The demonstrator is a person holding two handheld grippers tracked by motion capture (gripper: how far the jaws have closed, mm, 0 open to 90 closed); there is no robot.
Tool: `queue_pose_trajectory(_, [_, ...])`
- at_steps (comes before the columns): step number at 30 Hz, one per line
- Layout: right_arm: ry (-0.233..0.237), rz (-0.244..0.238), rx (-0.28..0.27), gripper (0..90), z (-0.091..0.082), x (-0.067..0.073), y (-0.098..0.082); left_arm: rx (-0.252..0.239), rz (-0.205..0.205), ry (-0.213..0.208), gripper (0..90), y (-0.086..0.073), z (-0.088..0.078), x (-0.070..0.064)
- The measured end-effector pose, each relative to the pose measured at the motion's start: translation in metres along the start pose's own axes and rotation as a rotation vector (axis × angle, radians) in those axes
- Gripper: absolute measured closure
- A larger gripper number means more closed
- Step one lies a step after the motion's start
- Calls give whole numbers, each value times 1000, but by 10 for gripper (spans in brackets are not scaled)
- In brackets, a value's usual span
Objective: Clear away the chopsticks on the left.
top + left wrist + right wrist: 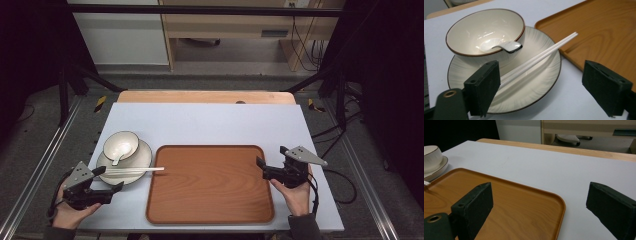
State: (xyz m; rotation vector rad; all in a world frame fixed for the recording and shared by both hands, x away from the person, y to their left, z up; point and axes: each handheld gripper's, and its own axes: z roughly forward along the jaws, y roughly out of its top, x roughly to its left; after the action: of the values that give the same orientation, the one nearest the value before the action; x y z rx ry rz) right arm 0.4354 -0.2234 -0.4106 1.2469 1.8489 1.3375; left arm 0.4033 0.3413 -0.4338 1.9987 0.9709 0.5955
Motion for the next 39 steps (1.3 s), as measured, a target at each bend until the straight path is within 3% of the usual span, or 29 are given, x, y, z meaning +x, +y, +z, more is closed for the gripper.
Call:
queue_pose_trajectory(15, [7, -12, 27, 74, 6, 3, -2, 31, -6, 26, 368, -8, 21, 15])
queue_pose_trajectory(30, [9, -11, 37, 74, 7, 3, -3, 58, 21, 25, 470, -10, 29, 16])
queue_pose_trajectory(35, [9, -14, 39, 75, 8, 3, -3, 65, 12, 19, 517, -10, 29, 16])
queue_pose_trajectory(39, [8, -12, 34, 75, 7, 2, -3, 105, 19, 8, 562, -10, 32, 16])
